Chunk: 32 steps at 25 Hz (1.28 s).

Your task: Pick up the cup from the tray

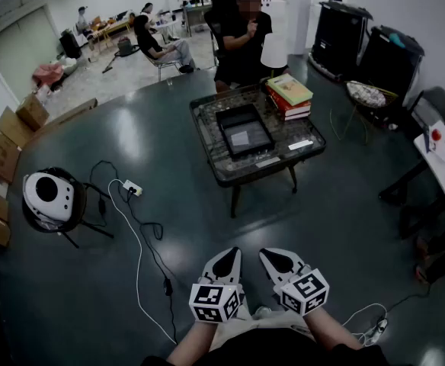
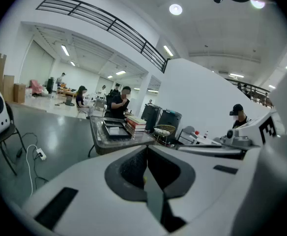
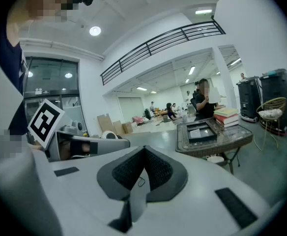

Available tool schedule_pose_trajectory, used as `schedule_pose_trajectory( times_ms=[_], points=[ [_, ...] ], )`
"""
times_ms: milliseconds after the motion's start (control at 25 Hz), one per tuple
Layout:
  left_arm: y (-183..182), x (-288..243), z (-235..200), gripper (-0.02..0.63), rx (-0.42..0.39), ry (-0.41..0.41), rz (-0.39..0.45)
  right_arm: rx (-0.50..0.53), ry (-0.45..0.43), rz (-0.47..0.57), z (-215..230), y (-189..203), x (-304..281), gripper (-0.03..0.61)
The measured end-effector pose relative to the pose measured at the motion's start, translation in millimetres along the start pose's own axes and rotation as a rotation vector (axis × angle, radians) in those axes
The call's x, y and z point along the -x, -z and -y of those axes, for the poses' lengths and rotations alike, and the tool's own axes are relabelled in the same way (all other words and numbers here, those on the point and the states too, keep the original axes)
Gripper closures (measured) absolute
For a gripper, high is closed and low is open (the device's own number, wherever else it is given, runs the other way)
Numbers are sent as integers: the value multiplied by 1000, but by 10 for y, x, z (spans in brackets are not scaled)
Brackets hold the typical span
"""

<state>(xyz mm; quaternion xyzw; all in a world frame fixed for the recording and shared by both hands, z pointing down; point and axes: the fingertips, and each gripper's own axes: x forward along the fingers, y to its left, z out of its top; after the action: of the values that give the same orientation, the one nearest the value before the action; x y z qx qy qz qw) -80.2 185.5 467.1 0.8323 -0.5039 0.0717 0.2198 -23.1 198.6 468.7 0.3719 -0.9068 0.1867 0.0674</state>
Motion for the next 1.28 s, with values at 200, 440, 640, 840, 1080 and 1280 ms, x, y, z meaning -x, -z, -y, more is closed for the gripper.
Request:
schedule_pose_trajectory(
  times_ms=[200,440,640,840,1080,1280],
  points=[
    [445,205,618,601,49,26,-32,-22,13,-33,49,263,578,566],
    [519,362,907,601,36,49,-38,-2,2,6,-78,234,856,566],
    [404,394,967,601,-6,49,3,15,5,15,-128,222,981,566],
    [379,391,999,601,-25,38,21,36,8,23,-133,221,1055,566],
    [419,412,1076,601,-21,26,20,52,-9,34,-152,172,1109,566],
    [488,422,1134,601,-23,19,10,36,-13,55,-132,177,1212,566]
  ],
)
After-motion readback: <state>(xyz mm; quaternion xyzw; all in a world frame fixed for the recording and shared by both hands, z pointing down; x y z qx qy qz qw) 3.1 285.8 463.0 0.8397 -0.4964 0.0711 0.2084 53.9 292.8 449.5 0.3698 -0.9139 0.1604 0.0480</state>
